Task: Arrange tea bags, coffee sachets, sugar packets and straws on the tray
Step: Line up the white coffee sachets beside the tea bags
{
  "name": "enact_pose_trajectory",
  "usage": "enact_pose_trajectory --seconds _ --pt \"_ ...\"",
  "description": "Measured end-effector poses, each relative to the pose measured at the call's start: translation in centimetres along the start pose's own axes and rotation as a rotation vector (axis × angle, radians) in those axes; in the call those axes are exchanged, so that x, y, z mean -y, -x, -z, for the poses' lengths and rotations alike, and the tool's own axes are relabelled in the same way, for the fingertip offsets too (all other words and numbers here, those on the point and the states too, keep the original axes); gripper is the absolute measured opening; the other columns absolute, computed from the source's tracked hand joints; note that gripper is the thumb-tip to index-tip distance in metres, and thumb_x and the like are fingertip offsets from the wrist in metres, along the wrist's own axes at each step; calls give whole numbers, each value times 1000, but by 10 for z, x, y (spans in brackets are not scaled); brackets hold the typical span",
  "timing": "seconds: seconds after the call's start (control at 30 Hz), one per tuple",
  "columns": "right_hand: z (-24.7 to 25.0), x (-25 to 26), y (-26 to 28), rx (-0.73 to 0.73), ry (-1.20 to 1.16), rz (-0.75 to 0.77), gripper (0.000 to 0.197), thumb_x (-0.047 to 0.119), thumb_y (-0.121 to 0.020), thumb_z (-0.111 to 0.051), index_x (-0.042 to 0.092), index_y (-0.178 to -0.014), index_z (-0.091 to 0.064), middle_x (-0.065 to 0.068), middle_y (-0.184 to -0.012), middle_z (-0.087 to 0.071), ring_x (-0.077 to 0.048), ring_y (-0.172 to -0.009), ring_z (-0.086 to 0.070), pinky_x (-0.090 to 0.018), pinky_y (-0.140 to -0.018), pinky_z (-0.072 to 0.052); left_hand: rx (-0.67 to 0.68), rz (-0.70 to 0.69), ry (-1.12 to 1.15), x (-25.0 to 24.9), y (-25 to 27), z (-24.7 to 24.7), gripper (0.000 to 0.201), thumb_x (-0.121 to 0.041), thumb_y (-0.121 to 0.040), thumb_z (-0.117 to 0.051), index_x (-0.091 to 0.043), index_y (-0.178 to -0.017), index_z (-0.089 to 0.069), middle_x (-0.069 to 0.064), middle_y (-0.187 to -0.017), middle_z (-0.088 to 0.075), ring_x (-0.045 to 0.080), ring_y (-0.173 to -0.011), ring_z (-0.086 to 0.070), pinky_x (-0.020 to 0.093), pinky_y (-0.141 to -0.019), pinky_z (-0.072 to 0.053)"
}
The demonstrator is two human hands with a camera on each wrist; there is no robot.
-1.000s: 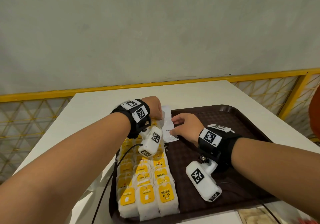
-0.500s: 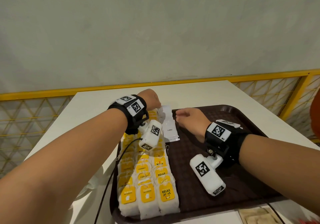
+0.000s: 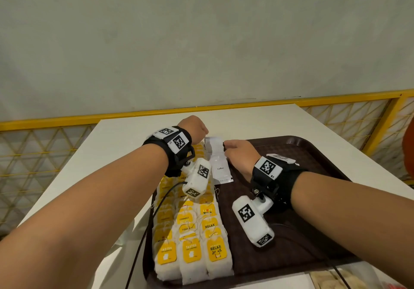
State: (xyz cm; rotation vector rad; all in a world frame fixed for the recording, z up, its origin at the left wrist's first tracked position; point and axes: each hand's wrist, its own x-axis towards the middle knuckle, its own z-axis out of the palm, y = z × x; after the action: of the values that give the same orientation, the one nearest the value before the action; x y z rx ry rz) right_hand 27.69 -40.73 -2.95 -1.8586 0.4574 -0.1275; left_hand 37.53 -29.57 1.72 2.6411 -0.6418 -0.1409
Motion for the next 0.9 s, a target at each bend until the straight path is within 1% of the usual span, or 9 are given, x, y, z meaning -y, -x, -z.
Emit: enact_pose_trajectory --seconds 0.1,0.13,0.2,0.27,0.3,0.4,0.5,0.63,0.9 --pt "4 -5 3 20 -53 -53 39 -6 -91 -45 -5 -130 -52 -14 -126 -58 -28 -116 -55 -37 -102 -44 13 -6 7 2 -3 -1 35 -2 -96 -43 -11 -123 -64 5 -134 -57 23 -123 -52 29 -100 -41" --pt "3 -4 6 38 -67 -49 35 -7 -91 -45 -4 -124 -57 -13 -120 -61 -29 -112 -58 -41 -102 -45 23 -11 13 3 -4 -2 35 -2 -96 -44 -12 -123 -64 5 -134 -57 23 -123 -52 29 -100 -41" --pt "-3 -6 4 55 -59 -16 36 0 -86 -47 5 -117 -64 -15 -123 -63 -30 -107 -63 -46 -98 -49 37 -18 16 5 -6 -5 35 -4 -96 -46 -15 -123 -64 5 -133 -58 22 -121 -53 29 -101 -42" --pt "-7 -28 -22 57 -42 13 59 16 -74 -50 11 -132 -56 -12 -135 -56 -27 -112 -61 -44 -99 -49 28 -13 14 6 -9 -7 31 -7 -95 -50 -16 -122 -64 5 -130 -60 21 -119 -54 28 -98 -43" --pt "-8 -32 -29 70 -30 17 65 19 -72 -49 13 -137 -51 -10 -139 -53 -26 -117 -58 -42 -102 -47 21 -7 6 6 -10 -7 29 -10 -95 -52 -15 -120 -65 4 -128 -61 21 -118 -55 28 -96 -43" --pt "-5 -4 2 44 11 15 54 6 -89 -47 7 -143 -43 -7 -144 -47 -23 -127 -50 -35 -107 -41 29 2 -37 7 -13 -9 23 -17 -93 -58 -13 -112 -70 5 -120 -66 21 -111 -59 28 -88 -46" --pt "-3 -2 4 41 53 6 49 0 -94 -42 5 -143 -41 -8 -146 -44 -22 -129 -47 -26 -104 -39 34 22 -78 8 -16 -12 20 -19 -92 -59 -12 -105 -73 4 -113 -69 22 -105 -61 27 -81 -47" --pt "-4 -6 -3 45 48 24 49 0 -94 -42 4 -142 -41 -9 -146 -44 -22 -132 -44 -31 -111 -35 32 47 -106 12 -19 -11 20 -21 -90 -62 -12 -105 -73 4 -112 -69 22 -104 -61 26 -80 -47" --pt "-3 -6 -6 53 85 53 50 -1 -92 -41 7 -142 -43 -8 -145 -46 -23 -131 -45 -36 -111 -37 18 38 -73 13 -20 -10 19 -20 -89 -63 -13 -104 -73 3 -111 -69 21 -104 -61 26 -80 -47"
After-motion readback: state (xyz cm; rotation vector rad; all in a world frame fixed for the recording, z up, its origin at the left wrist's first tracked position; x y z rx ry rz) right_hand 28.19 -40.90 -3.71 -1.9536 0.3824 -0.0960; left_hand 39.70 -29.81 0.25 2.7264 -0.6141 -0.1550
